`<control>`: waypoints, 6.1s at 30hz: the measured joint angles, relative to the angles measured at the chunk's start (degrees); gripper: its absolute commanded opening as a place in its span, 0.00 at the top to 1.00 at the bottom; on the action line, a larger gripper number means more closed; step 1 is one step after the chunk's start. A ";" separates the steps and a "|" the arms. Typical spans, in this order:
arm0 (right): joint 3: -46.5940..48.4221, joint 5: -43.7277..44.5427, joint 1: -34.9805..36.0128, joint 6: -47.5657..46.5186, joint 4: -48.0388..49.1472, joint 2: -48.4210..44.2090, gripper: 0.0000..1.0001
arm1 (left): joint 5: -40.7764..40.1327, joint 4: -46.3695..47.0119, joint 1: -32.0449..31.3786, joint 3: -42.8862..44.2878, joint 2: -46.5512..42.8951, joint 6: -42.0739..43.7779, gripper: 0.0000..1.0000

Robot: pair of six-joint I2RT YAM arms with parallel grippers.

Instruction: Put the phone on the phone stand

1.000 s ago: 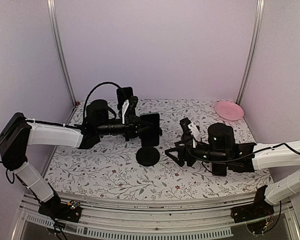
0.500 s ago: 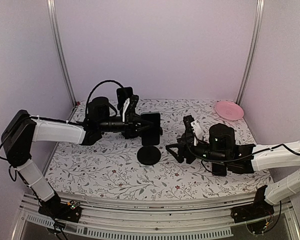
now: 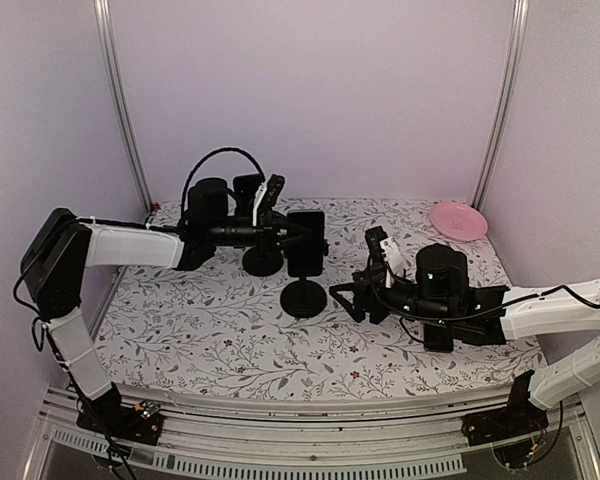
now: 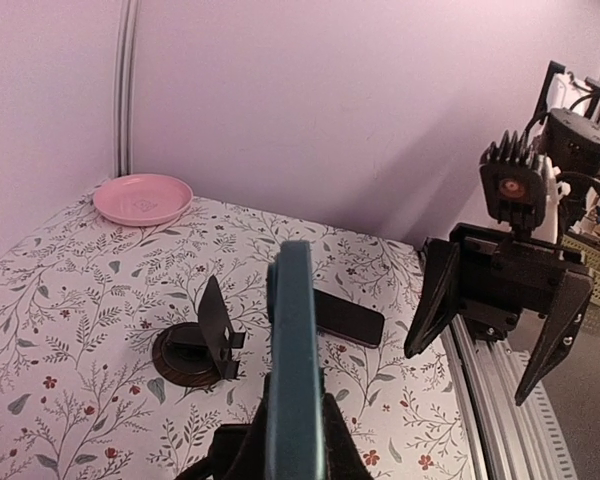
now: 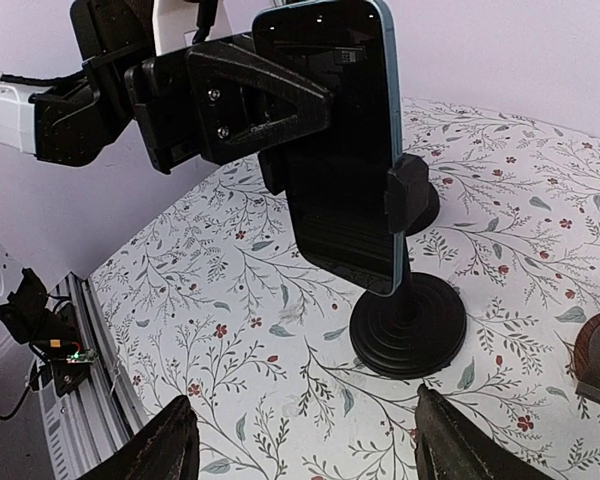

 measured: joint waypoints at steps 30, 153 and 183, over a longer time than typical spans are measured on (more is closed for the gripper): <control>0.33 0.57 0.00 -0.15 -1.66 -2.56 0.26 | 8.59 -7.23 25.49 -16.57 -19.80 2.14 1.00; 0.72 16.04 -28.02 19.04 -35.41 12.48 0.07 | -52.59 -31.87 -11.89 -29.81 -50.05 -18.01 0.03; 7.61 16.28 -20.98 18.49 -36.74 18.69 0.50 | -53.09 -32.44 -11.93 -29.55 -49.31 -17.16 0.03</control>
